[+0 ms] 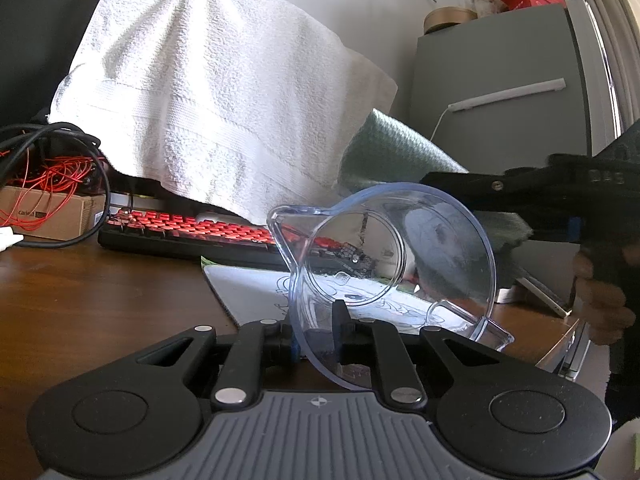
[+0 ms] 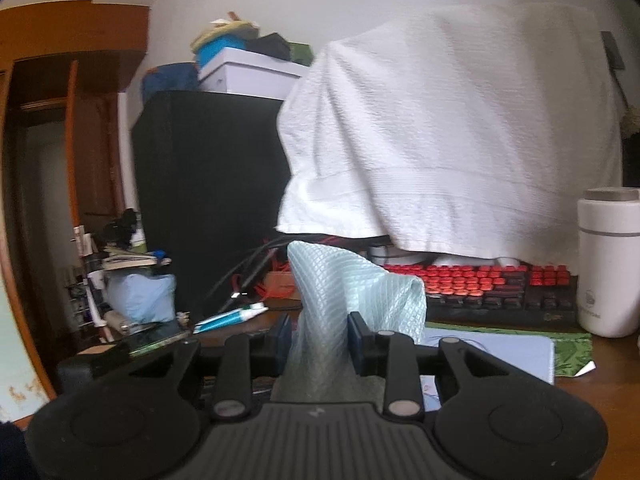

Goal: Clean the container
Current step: 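Wipe the cloth inside the jug with the right tool while the left tool holds it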

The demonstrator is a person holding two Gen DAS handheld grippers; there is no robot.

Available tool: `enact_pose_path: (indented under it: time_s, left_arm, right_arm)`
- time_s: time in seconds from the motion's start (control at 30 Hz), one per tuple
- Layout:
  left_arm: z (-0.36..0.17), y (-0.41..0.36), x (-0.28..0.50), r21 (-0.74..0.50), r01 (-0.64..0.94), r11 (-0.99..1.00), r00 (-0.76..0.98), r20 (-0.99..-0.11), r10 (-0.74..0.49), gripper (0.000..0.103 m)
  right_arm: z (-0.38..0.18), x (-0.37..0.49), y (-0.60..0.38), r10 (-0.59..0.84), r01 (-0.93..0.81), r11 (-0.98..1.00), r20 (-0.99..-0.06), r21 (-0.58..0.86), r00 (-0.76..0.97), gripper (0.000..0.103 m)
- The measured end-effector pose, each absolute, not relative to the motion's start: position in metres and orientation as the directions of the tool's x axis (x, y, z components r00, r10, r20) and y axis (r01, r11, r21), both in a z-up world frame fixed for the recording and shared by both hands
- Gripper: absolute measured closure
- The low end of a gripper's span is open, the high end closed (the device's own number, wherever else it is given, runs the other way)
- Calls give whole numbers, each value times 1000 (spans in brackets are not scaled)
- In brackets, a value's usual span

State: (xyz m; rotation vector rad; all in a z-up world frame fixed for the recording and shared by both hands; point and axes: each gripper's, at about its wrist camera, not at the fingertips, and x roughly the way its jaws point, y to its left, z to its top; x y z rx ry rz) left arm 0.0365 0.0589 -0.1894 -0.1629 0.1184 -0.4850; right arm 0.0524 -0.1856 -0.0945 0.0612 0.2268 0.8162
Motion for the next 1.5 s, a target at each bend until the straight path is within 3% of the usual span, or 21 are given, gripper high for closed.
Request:
enact_pose_path:
  time_s: [0.27,0.67,1.07,1.5]
  left_arm:
    - [-190,56,36,-181,446,876,882,-77,-465,88]
    - [-190,59,38,-179,453,873,878,-77,-472,88]
    - [-190,61,39,-178,457,872,876,-77,-475,88]
    - [-190,61,38,-178,459,870,875,-76,-477,86]
  right_arm:
    - [-92,42,-172,738,-745,666,-176,36,652,75]
    - [-102,86,-211,644,-589,761,-213,270,735,77]
    - [-98,59,-204,730,-694,683,-163,228,664,77]
    - [-100,64,-202,732,-695,680,-156,235,663,80]
